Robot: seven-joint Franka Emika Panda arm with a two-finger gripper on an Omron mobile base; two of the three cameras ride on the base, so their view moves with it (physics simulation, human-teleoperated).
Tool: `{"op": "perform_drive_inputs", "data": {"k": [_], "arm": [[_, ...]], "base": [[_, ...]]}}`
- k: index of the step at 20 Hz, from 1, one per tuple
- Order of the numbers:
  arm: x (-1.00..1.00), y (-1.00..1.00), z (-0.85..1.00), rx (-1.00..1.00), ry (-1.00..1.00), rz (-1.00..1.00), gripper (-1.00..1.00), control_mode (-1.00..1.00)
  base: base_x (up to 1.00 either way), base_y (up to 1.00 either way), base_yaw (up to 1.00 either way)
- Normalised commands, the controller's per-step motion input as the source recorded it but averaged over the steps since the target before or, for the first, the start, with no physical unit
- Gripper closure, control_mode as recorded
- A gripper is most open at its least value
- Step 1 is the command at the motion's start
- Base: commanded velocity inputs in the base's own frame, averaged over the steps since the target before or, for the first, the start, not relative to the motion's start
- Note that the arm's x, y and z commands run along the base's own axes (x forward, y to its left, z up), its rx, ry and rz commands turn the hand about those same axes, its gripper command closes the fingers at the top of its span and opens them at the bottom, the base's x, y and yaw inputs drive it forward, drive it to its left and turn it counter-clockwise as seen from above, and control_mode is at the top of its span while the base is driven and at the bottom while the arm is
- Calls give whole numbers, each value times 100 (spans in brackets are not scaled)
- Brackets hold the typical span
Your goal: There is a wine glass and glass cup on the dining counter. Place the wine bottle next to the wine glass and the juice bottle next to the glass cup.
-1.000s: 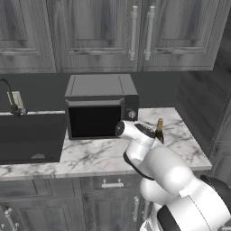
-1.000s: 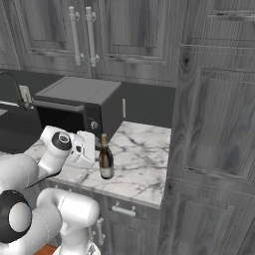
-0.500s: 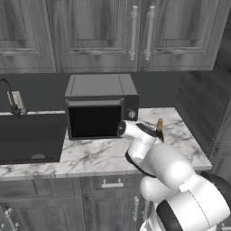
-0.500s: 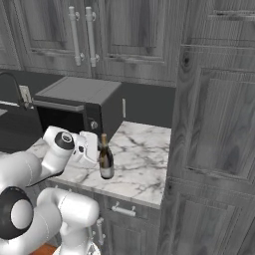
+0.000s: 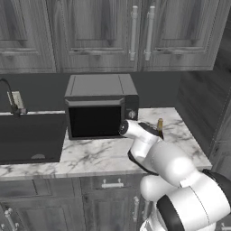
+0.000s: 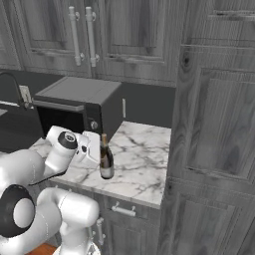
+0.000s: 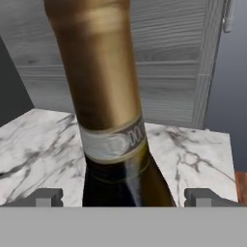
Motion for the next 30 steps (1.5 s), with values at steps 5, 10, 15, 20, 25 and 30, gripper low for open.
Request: {"op": "perform_drive_inputs", "data": {"k": [5,10,15,20,25,30], "arm": [[0,-3,-7,0,2,0,100,-100],[0,0,-7,0,2,0,100,-100],[0,0,-4,0,0,0,100,-100],[-19,5,8,0,0,3,100,-100],[-31,16,19,0,0,7,100,-100],[-32,21,31,0,0,11,100,-100]], "base": [[0,0,0],[0,0,0],[0,0,0],[0,0,0],[0,0,0],[0,0,0]]}}
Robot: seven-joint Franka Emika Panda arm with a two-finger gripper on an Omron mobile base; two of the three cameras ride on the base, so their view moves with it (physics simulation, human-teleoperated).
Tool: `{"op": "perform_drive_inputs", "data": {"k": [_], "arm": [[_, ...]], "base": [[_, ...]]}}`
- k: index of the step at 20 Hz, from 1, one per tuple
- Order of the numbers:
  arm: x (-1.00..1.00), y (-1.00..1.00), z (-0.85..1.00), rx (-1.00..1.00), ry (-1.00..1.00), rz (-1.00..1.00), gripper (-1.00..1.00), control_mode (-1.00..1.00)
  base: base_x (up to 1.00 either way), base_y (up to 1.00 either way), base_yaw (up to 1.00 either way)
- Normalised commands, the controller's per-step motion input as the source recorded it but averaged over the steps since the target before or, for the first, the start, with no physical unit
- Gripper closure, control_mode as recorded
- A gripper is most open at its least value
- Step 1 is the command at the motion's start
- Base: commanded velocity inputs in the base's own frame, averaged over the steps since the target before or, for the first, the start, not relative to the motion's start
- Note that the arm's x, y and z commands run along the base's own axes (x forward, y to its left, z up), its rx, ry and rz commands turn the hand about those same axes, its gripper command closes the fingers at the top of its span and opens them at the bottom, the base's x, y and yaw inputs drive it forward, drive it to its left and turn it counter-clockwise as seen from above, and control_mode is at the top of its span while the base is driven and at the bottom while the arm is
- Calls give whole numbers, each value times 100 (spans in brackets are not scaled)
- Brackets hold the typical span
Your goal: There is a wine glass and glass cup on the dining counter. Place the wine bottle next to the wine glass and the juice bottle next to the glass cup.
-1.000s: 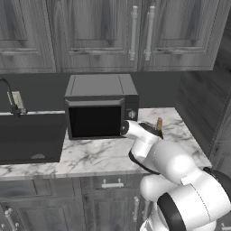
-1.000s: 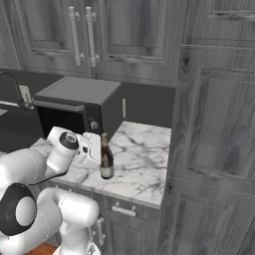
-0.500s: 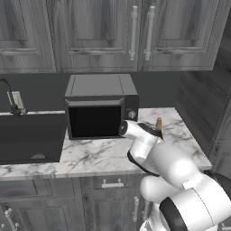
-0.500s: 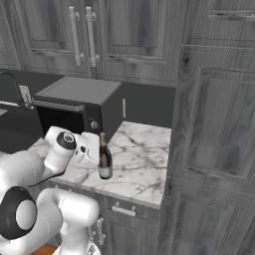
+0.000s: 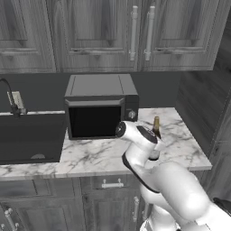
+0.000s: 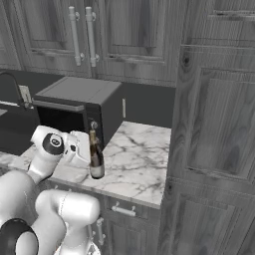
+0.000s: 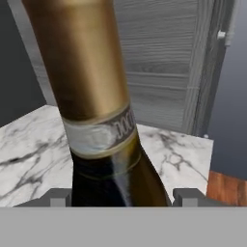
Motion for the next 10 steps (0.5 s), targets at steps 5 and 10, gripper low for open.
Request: {"op": "perform_drive_inputs", "data": {"k": [5,10], "arm": [[-38,18,31,0,0,15,100,-100],[-45,14,25,0,0,17,100,-100]], "base": [[0,0,0],[0,0,0]]}}
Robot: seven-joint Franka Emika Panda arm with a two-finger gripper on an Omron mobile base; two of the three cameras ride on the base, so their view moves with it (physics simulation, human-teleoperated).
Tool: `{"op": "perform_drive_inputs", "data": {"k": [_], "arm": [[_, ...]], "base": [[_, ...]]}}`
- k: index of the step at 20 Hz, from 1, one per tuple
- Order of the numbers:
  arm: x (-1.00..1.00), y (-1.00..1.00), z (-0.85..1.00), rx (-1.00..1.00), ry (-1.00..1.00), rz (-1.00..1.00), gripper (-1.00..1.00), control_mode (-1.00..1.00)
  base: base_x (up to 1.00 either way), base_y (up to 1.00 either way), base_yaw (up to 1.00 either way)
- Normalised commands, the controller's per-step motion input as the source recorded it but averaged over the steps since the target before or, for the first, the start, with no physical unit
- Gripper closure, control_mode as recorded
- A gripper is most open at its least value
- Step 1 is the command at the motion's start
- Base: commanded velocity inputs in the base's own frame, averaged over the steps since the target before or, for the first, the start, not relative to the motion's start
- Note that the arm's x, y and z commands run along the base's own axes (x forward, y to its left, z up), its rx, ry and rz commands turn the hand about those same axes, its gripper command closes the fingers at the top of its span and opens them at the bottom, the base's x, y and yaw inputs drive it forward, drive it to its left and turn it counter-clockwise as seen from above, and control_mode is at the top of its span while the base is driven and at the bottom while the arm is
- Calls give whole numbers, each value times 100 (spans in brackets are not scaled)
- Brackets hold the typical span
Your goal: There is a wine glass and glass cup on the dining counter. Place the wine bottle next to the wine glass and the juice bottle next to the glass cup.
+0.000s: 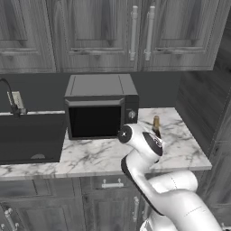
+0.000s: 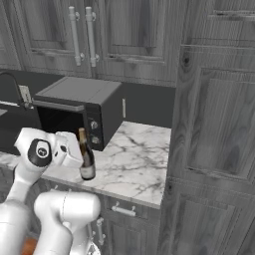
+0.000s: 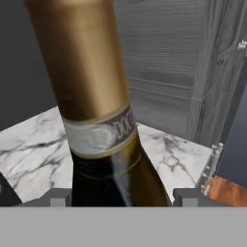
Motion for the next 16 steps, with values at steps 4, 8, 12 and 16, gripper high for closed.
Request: {"op": "perform_drive_inputs", "data": {"k": [4,8,12,16], "arm": [[-45,11,24,0,-1,11,100,-100],[-35,10,25,0,-2,7,100,-100],[-24,11,25,0,0,6,100,-100],[-19,6,19,0,0,3,100,-100]], "base": [[0,0,0],[0,0,0],[0,0,0],[0,0,0]]}}
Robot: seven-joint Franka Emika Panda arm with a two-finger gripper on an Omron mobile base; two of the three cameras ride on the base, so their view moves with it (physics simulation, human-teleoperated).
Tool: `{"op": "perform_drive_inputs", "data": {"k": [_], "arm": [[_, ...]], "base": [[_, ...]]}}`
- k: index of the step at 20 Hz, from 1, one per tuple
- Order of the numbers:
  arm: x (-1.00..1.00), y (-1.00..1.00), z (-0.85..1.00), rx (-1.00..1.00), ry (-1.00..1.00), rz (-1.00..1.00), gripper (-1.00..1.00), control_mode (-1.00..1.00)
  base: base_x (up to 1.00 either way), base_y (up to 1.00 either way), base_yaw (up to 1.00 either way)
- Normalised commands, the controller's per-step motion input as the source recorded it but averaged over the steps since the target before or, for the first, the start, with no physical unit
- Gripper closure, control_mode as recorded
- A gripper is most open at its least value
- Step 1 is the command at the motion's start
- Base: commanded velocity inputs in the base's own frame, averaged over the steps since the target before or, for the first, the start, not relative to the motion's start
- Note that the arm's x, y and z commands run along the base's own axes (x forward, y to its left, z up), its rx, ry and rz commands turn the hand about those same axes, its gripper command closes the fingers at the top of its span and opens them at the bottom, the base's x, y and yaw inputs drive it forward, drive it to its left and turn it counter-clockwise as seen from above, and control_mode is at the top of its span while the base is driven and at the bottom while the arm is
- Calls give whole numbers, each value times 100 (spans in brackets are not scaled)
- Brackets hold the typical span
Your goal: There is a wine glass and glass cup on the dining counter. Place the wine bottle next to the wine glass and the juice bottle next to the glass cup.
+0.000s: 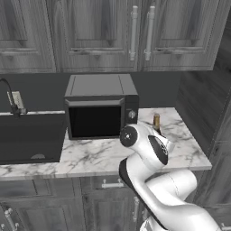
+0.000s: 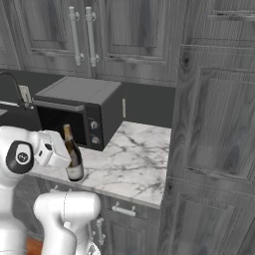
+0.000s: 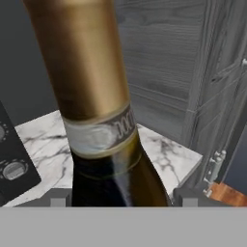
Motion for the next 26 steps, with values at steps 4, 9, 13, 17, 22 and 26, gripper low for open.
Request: {"op": "perform_drive_inputs", "data": {"k": [4,9,13,17,22,26], "arm": [[-2,1,1,0,0,0,100,-100],[0,0,0,0,0,0,100,-100],[0,0,0,0,0,0,100,-100],[0,0,0,0,0,0,100,100],[0,0,0,0,0,0,100,100],[0,0,0,0,0,0,100,100]], "base": [[0,0,0],[0,0,0],[0,0,0],[0,0,0],[-18,3,0],[-37,10,0]]}}
